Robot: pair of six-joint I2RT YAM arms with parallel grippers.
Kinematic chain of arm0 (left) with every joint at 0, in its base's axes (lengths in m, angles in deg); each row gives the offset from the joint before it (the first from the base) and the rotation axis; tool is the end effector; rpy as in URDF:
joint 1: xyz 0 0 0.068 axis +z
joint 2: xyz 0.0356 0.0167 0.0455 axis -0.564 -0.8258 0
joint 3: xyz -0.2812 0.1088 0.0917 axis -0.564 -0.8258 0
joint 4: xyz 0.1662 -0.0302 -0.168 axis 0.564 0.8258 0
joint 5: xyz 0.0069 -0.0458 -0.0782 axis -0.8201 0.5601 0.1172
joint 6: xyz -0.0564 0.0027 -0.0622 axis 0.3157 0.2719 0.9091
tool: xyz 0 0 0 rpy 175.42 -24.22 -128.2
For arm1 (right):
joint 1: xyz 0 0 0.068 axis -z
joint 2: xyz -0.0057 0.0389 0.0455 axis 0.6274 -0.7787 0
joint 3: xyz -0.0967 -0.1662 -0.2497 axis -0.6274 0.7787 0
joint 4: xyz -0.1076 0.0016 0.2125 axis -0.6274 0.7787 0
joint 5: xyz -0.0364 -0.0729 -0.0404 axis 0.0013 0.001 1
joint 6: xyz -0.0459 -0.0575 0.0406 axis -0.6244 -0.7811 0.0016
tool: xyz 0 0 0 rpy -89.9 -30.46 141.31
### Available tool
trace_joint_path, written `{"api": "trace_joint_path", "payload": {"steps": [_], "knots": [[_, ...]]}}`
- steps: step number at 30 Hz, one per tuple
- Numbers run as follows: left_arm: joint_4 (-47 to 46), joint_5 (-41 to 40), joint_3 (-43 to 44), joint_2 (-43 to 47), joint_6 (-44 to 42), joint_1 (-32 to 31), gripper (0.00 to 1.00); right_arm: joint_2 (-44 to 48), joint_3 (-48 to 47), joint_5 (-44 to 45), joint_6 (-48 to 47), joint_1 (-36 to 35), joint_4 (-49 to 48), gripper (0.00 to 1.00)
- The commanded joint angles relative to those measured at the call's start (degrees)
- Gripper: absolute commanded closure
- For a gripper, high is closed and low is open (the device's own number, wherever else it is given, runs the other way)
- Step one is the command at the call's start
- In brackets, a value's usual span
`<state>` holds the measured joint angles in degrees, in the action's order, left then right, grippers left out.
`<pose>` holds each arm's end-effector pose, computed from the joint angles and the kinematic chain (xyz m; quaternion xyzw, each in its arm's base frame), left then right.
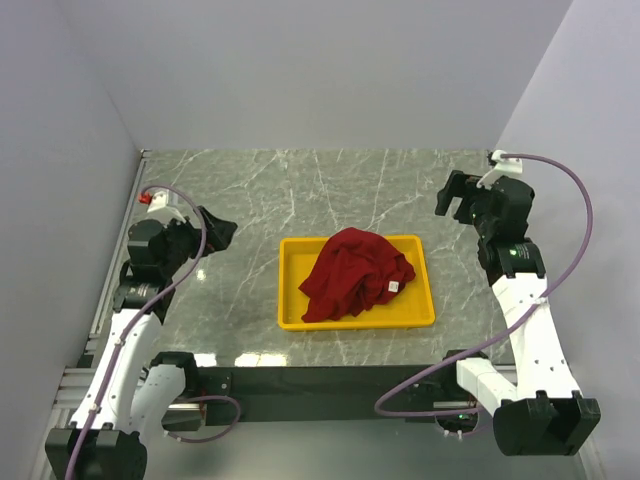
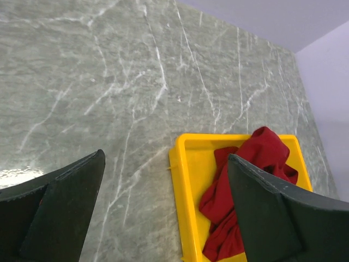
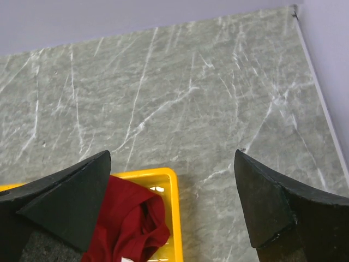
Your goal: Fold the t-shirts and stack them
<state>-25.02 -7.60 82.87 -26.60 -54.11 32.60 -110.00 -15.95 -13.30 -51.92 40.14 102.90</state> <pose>0.1627 -0.0253 0.3234 -0.1073 0.7851 -0.2696 0.5472 0.2057 -0.0037 0.3920 0.0584 0.8019 0.0386 0.5933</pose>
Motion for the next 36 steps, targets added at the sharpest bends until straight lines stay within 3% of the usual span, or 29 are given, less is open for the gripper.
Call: {"api": "trace_joint_path", "payload": {"steps": [1, 2, 5, 6, 7, 11, 13, 17, 23, 29, 36], "knots": [[-3.0, 5.1, 2.6, -1.6, -0.4, -0.5, 0.01, 1.6, -2.3, -5.8, -4.6, 0.0, -2.9, 0.0], [-2.7, 5.5, 2.9, -2.2, -0.3, -0.8, 0.0, 2.2, -2.1, -8.8, -6.5, 0.0, -2.9, 0.0], [-1.9, 5.7, 4.0, -4.0, -0.6, -2.7, 0.0, 2.8, -0.5, -31.0, -21.8, -0.1, 0.5, 0.0], [-1.1, 5.5, 4.4, -4.9, -0.8, -4.3, 0.01, 2.7, -0.9, -35.2, -28.8, -0.3, 2.9, 0.0], [-0.5, 5.0, 5.3, -5.4, -1.0, -5.4, 0.01, 2.5, -1.1, -37.8, -29.6, -0.8, 4.9, 0.0], [2.2, 0.3, 7.7, -9.7, -1.8, -12.0, 0.01, -1.0, -2.1, -38.5, -30.8, -0.8, 11.5, 0.0], [4.8, -3.2, 10.5, -12.9, -1.6, -19.2, 0.01, -4.3, -3.2, -37.6, -32.8, -0.8, 15.5, 0.0], [6.9, -10.5, 14.0, -21.0, 0.3, -31.9, 0.01, -4.3, -0.7, -35.9, -33.0, -0.5, 13.9, 0.0], [9.2, -19.6, 22.1, -34.8, 2.7, -45.4, 0.06, -4.7, -0.6, -36.0, -31.5, 1.2, 13.2, 0.0], [13.0, -27.9, 34.5, -49.5, 1.0, -53.7, 0.07, -4.7, -0.6, -37.2, -30.1, 4.2, 12.8, 0.0], [18.7, -32.2, 46.3, -61.6, -3.0, -57.8, 0.15, -4.3, -0.6, -40.1, -29.1, 8.8, 12.8, 0.0]]}}
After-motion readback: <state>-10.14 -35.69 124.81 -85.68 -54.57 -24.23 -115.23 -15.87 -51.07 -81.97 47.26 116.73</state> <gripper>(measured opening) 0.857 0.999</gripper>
